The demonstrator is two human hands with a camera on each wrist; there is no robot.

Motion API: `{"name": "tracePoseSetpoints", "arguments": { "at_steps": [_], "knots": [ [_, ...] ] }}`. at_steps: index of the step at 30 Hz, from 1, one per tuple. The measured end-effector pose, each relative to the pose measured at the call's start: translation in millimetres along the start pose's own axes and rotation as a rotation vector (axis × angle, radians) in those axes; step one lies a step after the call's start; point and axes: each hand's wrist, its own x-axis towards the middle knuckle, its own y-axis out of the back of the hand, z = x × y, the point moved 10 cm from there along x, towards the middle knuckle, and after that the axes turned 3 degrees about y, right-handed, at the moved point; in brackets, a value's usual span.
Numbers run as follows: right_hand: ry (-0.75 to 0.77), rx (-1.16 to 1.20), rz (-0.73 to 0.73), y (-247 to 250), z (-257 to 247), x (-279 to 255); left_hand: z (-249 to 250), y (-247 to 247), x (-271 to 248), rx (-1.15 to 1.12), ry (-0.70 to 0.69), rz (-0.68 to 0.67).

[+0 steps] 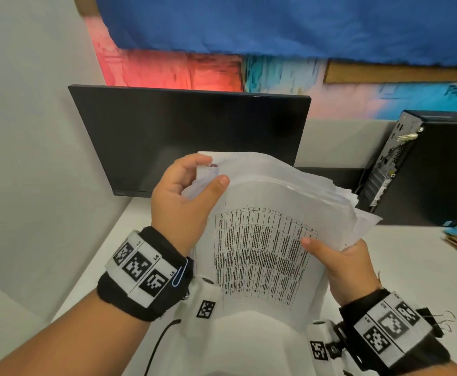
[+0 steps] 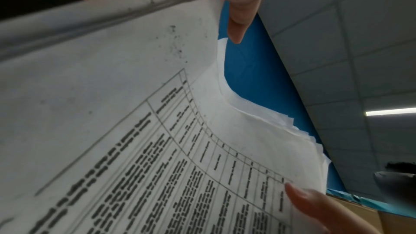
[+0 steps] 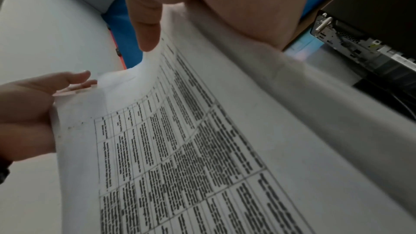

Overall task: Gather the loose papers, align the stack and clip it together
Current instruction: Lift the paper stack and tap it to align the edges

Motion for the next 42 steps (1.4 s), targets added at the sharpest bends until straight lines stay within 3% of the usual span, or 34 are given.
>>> {"name": "tracePoseSetpoints", "arguments": {
  "at_steps": [6, 9, 11, 15, 17, 20, 23, 25, 28, 31, 34, 38, 42],
  "knots": [
    [-0.004, 0.063, -0.044, -1.5, 6.7, 2.9, 0.4, 2.4, 7.9, 0.184, -0.029, 0.088],
    [-0.01, 0.043, -0.045, 1.5, 8.9, 3.0, -8.3, 9.3, 10.7, 0.002, 0.044, 0.125],
    [-0.026, 0.023, 0.029, 10.8, 13.9, 3.8, -18.5, 11.4, 11.8, -0.15, 0.133, 0.119],
    [-0.052, -0.047, 0.156, 19.0, 15.2, 3.4, -20.8, 2.1, 13.5, -0.269, 0.088, -0.075],
    [-0.064, -0.029, 0.184, 18.9, 11.0, 3.5, -28.5, -1.9, 13.6, -0.208, 0.054, -0.204],
    [-0.026, 0.021, 0.165, 18.7, 0.6, 8.0, -51.1, -2.2, 1.7, -0.006, 0.145, -0.312],
    [-0.019, 0.167, 0.047, 7.4, -3.2, 9.9, -69.5, 4.0, -13.7, 0.196, 0.155, -0.284],
    [-0.032, 0.15, -0.019, 1.5, 1.6, 8.9, -81.5, 2.3, -24.2, 0.183, 0.21, -0.285],
    [-0.019, 0.083, 0.002, 5.6, 12.9, 6.7, -95.6, -3.6, -37.9, 0.147, 0.317, -0.243],
    [-0.006, 0.085, 0.073, 14.7, 14.3, 6.8, -94.8, -1.7, -43.7, 0.1, 0.322, -0.153],
    [0.042, 0.097, 0.04, 13.6, 0.7, 7.0, -80.7, 0.6, -41.4, 0.032, 0.292, -0.147],
    [0.073, 0.104, -0.001, 12.8, -13.1, 9.1, -33.6, -9.7, -30.1, -0.037, 0.078, -0.27],
    [0.104, 0.139, -0.014, 11.2, -22.6, 16.3, -14.4, -5.8, -12.2, -0.211, 0.047, -0.201]
  ]
}}
